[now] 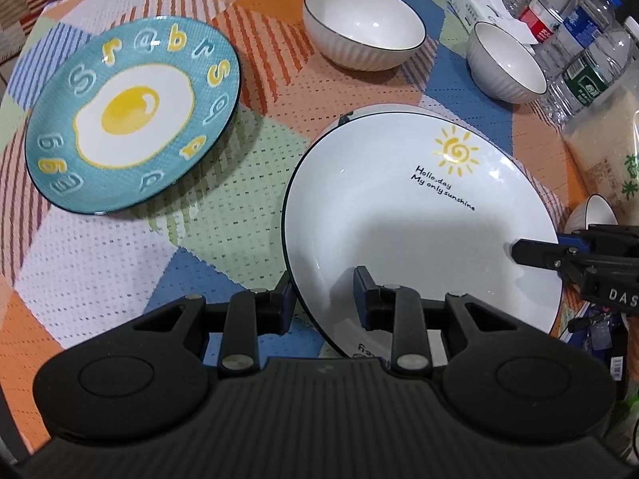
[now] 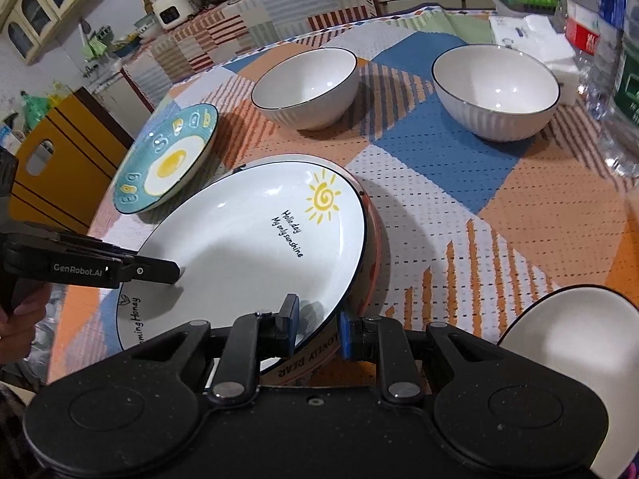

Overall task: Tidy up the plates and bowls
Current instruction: 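Carry the sun plate onto the bunny plate and open both grippers, then move both grippers to the teal egg plate and close them on its rim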

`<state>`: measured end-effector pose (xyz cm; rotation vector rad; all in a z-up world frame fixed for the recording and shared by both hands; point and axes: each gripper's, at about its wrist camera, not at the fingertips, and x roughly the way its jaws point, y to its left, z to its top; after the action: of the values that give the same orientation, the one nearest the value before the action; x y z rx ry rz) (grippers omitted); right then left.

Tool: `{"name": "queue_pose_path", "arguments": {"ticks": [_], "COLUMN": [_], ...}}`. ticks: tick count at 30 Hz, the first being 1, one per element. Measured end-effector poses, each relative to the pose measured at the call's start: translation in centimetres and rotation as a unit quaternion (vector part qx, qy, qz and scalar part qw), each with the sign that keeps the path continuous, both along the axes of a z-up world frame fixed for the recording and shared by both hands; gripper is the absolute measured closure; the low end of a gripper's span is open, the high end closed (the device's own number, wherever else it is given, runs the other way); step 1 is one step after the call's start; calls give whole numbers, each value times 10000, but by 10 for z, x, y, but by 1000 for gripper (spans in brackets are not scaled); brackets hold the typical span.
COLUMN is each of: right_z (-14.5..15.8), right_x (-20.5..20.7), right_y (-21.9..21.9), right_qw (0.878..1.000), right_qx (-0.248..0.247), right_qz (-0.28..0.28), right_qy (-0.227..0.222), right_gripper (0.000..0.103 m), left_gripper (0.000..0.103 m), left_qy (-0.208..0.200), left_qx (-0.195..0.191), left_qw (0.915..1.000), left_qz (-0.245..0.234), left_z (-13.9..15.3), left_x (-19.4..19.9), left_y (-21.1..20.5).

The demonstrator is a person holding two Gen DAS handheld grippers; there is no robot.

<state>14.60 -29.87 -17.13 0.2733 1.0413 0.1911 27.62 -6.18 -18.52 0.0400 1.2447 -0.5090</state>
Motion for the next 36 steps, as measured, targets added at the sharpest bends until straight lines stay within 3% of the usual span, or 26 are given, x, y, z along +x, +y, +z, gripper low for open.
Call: {"name": "queue_pose_path", "arguments": {"ticks": [7,15,18,25,30,36], "right_z": [5,-5,1,50,90,126], "right_x": [5,11,7,-5,-18,-25], "right_y": [33,38,47,49,62,85], "right_qw": [9932,9881,9799,9869,9885,9856], "right_qx": [-1145,-1510,-1992,-1564,-1386,-1361], "right_qz": [32,-127,-111,-43,3,352], "right_qy": [214,281,48,-398,-608,-944], "right_gripper": [71,71,71,71,70,61], "left_gripper": [77,77,77,74,71,57], "left_qy": [174,219,61,-502,-494,-718], "left_qx": [-38,-17,67,-70,-300,-328], "left_qw": [9998,9998,9998,9978,9972,9963], "left_qz": [-7,6,-171,-422,-480,-334], "left_z": [-8,1,16,64,92,120], "left_x": [-2,-6,-13,-35,-49,-56], "left_y": [-1,2,1,2,16,36]}}
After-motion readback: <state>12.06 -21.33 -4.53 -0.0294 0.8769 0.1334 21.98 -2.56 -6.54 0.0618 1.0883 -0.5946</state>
